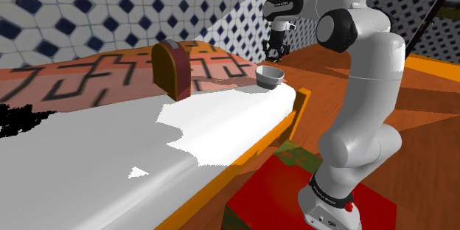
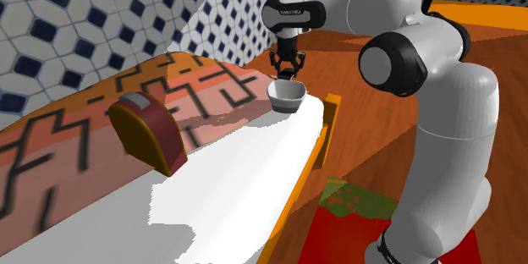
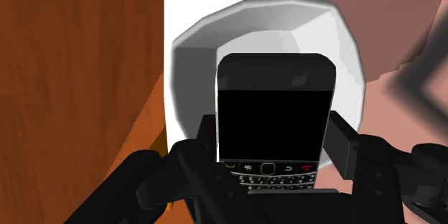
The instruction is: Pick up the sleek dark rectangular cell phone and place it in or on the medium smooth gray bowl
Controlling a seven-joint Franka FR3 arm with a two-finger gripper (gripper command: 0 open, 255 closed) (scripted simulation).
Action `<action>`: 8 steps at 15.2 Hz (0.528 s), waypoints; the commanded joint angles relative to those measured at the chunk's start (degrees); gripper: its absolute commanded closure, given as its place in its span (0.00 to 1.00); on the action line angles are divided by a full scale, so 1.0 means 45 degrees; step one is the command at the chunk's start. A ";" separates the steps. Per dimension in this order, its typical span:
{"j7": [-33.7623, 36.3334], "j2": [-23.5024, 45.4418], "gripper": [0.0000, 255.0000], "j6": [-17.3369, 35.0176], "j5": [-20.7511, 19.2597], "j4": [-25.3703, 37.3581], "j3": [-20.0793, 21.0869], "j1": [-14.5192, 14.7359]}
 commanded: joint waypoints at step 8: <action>-0.0009 0.0254 1.00 0.1378 0.0028 -0.1121 0.0006 -0.0024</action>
